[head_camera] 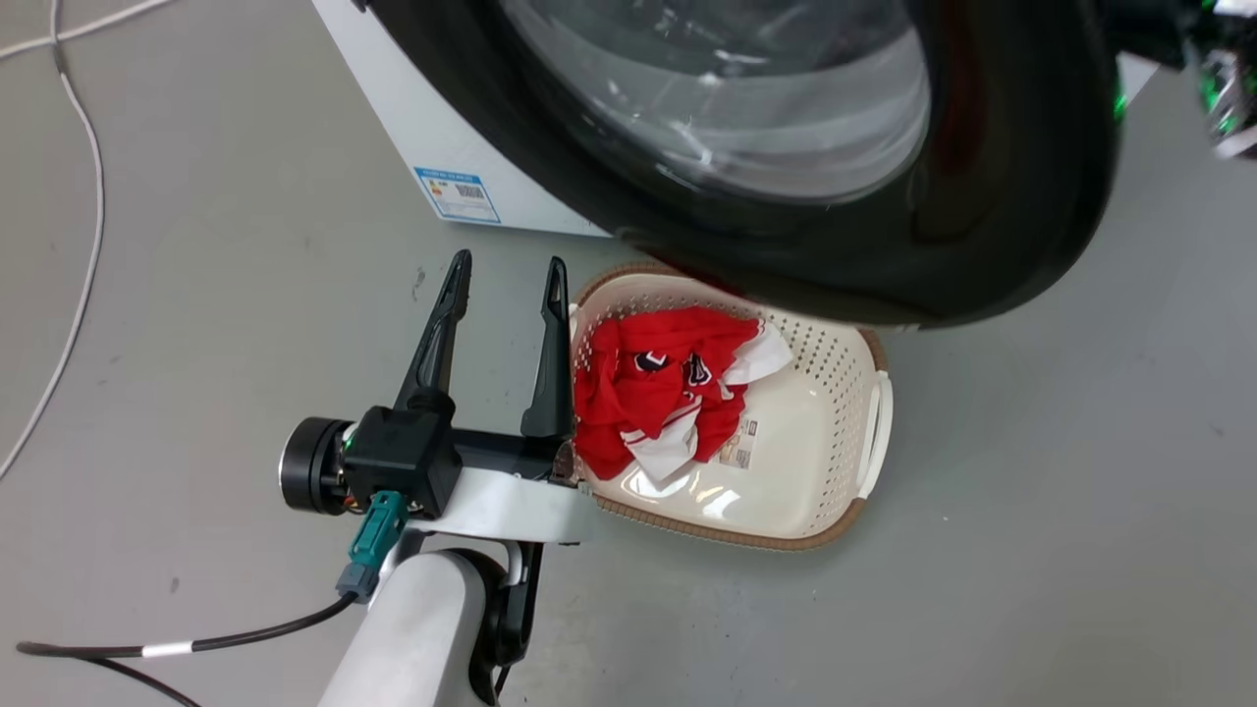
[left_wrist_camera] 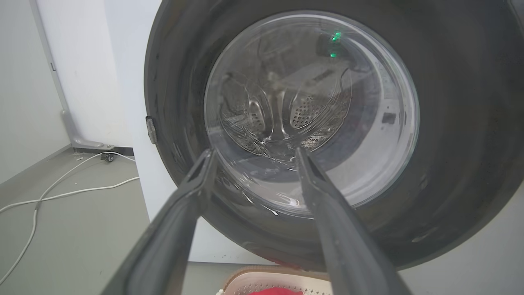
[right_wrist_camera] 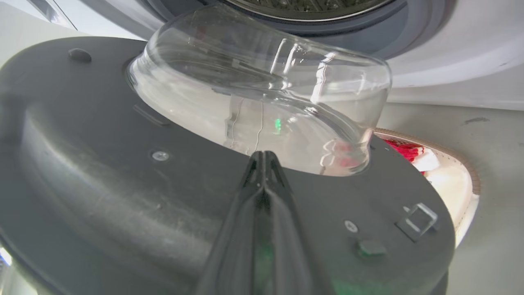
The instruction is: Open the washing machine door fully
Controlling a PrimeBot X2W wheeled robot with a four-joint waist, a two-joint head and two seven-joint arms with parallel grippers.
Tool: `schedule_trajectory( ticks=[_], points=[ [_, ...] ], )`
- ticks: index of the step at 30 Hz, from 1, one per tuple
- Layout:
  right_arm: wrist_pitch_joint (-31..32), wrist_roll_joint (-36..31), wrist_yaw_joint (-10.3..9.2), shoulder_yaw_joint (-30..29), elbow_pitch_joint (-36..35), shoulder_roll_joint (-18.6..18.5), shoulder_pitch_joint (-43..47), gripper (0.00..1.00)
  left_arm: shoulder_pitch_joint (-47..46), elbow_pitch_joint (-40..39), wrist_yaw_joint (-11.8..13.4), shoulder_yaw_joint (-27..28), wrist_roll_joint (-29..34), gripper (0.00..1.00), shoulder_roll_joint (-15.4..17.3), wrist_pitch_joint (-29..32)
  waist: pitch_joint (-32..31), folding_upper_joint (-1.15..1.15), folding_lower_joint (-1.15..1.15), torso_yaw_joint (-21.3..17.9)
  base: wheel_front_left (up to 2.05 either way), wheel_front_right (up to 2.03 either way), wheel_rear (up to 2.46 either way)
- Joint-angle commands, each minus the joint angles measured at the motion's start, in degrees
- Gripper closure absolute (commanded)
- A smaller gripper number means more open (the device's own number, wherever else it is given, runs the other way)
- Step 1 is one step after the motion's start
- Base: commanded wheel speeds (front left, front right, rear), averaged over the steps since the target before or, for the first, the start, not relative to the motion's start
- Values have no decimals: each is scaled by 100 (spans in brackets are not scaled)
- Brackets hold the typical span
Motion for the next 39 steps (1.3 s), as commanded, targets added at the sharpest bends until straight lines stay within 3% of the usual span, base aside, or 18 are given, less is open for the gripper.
schedule_trajectory(
  ticks=[1,28,39],
  points=[
    [79,48,0,40,-81,105,187,100,96,24,-12,18,10,0,1,-13,-88,0,0,-33,0,0,0],
    [1241,594,0,441,-2740,958,2461,100,376,218,-327,76,116,0,1,-13,-638,0,0,-116,0,0,0],
    [1040,514,0,281,-3359,1120,3031,100,375,273,-338,100,120,0,1,-13,-696,0,0,-156,0,0,0]
  ],
)
